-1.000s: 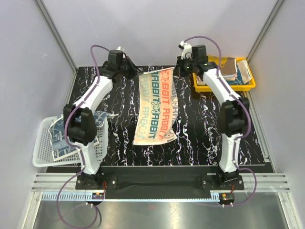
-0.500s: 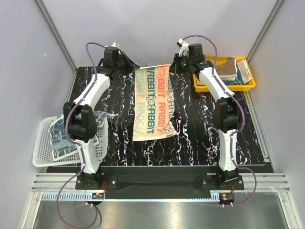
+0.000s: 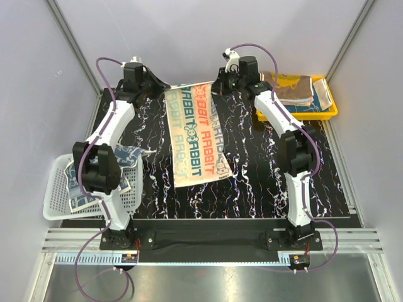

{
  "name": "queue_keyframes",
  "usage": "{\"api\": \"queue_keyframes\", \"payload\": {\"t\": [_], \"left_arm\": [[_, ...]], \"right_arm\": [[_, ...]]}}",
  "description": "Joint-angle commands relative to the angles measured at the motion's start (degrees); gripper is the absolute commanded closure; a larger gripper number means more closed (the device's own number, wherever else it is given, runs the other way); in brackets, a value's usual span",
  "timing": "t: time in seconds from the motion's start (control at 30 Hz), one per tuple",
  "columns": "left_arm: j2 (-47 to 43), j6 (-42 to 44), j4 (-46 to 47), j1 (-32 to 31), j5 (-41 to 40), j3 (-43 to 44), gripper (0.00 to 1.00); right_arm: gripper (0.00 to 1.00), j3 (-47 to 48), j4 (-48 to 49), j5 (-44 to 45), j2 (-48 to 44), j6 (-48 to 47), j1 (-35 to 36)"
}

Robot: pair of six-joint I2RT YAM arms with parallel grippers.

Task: Fold and stack the towels
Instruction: Move the towel to the center of the board

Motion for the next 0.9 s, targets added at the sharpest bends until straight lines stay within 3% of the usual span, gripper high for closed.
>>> {"api": "queue_keyframes", "payload": {"t": [0.0, 0.13, 0.33, 0.47, 0.5, 0.63, 0.73, 0.8, 0.87], "left_arm": [[-4.1, 4.9, -4.2, 7.0, -17.7, -1.4, 1.0], [-5.7, 4.1, -5.6, 7.3, -22.6, -3.8, 1.0], [-3.3, 3.7, -6.5, 7.7, -21.4, -4.2, 1.0], [-1.3, 4.6, -6.4, 7.7, -19.1, -3.5, 1.0], [-0.9, 4.7, -7.2, 7.7, -19.0, -2.6, 1.0], [0.1, 4.2, -8.9, 7.7, -19.8, -1.4, 1.0], [-1.3, 2.9, -9.9, 7.7, -22.0, -3.2, 1.0], [-3.3, 2.1, -8.8, 7.7, -22.9, -5.2, 1.0], [-2.7, 2.0, -10.3, 7.7, -23.1, -5.1, 1.0]], "right_arm": [[0.93, 4.7, 4.1, 9.6, 0.5, 0.1, -4.5], [0.92, 6.2, 4.4, 9.3, 3.2, -0.2, -3.1], [0.92, 7.3, 4.4, 10.8, 6.6, -0.1, -1.6], [0.91, 11.6, -1.1, 19.8, 9.4, -0.7, -1.4], [0.88, 15.1, -2.4, 26.7, 10.1, -0.8, -1.5], [0.86, 26.2, -9.6, 34.6, 13.5, -6.1, -1.4], [0.85, 23.4, -9.0, 26.8, 11.6, -7.7, -1.3], [0.87, 16.5, -4.8, 21.7, 8.7, -7.2, -0.8], [0.94, 12.9, -3.9, 23.8, 7.7, -7.0, 0.2]]}}
